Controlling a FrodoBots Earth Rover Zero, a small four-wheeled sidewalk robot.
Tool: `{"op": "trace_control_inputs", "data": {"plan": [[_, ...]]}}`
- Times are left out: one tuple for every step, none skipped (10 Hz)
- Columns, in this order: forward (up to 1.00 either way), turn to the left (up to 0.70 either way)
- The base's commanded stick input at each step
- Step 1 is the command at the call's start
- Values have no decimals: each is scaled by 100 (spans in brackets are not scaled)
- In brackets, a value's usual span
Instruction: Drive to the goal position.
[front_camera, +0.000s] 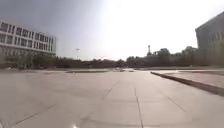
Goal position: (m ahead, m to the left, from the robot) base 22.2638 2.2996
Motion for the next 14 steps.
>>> {"op": "trace_control_inputs", "data": {"plan": [[70,-2],[70,-2],[70,-2],[70,-2],[70,-2],[70,-2],[70,-2],[70,-2],[70,-2],[70,-2],[70,-2],[70,-2],[70,-2],[70,-2]]}}
